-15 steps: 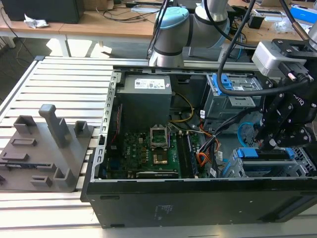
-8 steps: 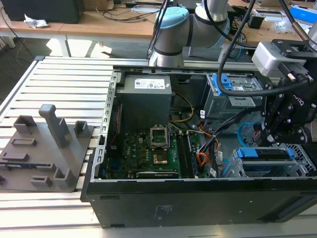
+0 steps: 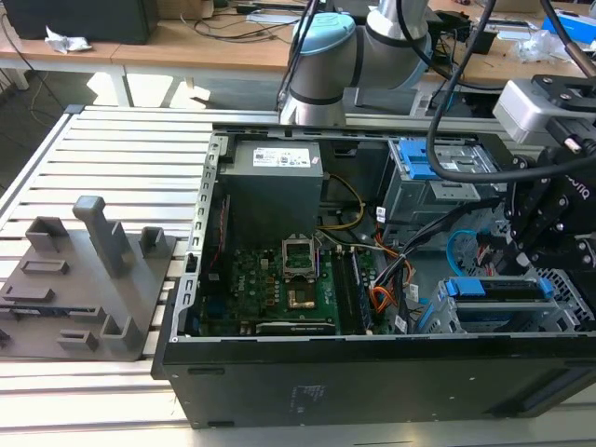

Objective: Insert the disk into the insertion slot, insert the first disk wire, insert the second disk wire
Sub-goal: 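Insert the disk into the insertion slot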

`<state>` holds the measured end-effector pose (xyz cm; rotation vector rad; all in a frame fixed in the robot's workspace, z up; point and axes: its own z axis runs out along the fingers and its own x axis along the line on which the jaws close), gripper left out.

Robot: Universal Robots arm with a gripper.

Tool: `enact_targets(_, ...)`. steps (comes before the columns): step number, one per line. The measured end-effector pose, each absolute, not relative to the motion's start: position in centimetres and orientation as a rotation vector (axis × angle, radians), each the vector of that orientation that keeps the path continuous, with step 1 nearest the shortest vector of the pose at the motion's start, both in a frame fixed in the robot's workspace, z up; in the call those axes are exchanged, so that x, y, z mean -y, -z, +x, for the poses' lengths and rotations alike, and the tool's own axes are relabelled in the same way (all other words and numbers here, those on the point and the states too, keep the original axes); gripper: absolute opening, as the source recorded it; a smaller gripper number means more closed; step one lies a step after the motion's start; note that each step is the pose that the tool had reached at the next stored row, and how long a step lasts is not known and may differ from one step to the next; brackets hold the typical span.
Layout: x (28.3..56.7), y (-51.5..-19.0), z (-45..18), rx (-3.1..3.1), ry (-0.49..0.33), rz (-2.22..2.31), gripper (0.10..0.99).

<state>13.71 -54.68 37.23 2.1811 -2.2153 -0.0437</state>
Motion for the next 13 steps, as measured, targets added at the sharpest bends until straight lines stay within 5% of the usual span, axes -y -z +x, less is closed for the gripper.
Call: enact_targets(13, 54.7, -35.6, 14.0, 2.214, 0.046, 2.18, 0.106)
